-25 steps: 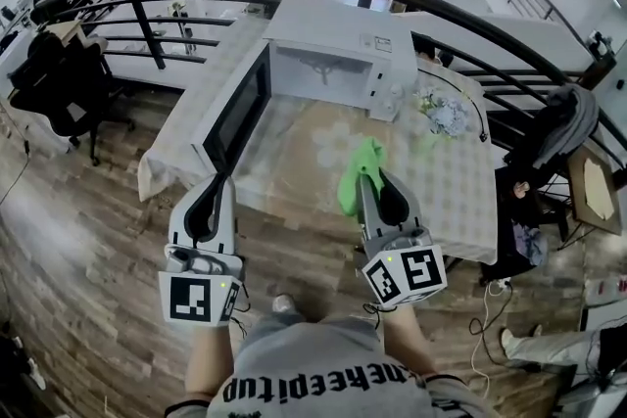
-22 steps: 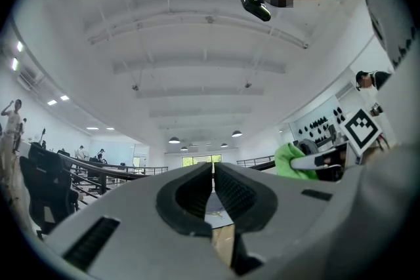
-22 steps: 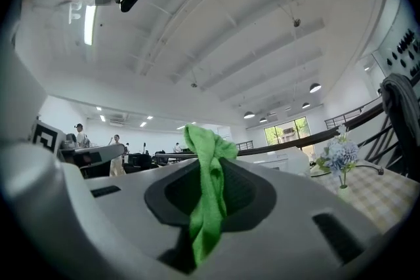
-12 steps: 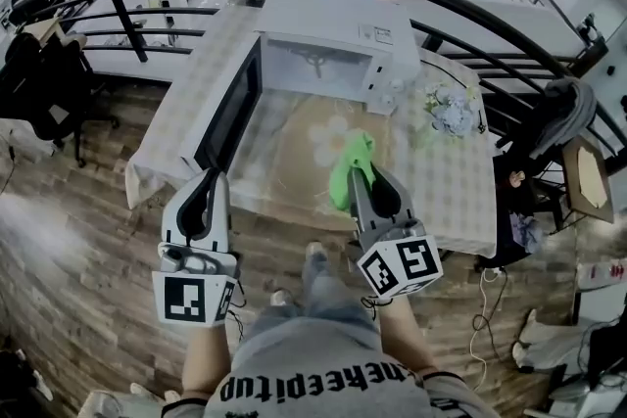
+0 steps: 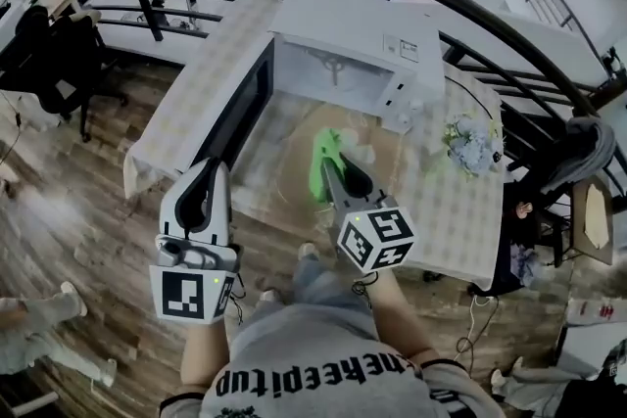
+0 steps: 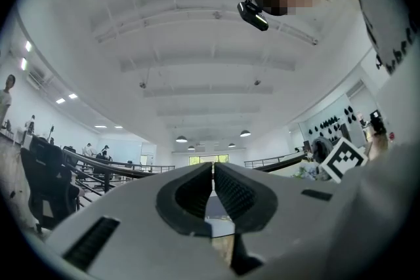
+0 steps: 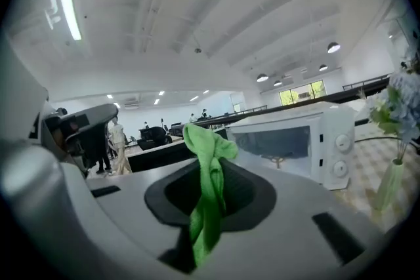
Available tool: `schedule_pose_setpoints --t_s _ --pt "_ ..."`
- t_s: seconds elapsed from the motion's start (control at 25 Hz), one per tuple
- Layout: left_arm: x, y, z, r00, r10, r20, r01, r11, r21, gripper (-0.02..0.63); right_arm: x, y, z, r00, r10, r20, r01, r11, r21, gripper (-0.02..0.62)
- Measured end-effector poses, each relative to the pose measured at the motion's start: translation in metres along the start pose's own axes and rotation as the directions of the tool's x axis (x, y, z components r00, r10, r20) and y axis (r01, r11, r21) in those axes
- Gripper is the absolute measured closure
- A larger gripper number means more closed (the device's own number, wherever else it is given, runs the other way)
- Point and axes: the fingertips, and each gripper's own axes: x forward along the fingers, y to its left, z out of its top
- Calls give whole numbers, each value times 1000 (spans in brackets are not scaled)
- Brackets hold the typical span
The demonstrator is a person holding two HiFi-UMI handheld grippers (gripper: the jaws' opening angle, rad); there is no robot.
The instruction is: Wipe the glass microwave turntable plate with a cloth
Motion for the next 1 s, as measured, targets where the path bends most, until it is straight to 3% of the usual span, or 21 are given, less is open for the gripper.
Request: schedule_pose_setpoints --t_s 0.2,0.4,0.52,0.76,0.88,1.0 --pt "13 0 -14 998 54 -26 -53 998 18 594 48 -17 -42 987 81 -140 -69 994 86 541" --pt "22 6 -24 992 115 -48 -114 993 28 594 87 -25 -83 953 120 -279 -91 989 115 541" --pt "23 9 -31 987 146 -65 -143 989 35 594 109 -27 -108 924 139 -355 -102 988 120 540" --pt "12 8 -60 970 166 -177 -162 986 35 594 147 -24 -155 863 154 -481 -102 986 132 540" --pt "8 10 -63 963 187 -196 -180 982 52 594 165 -17 -175 834 150 -531 -107 988 112 540" --pt "3 14 -66 954 206 -217 -197 978 60 594 179 -12 -202 786 122 -606 -110 992 58 541"
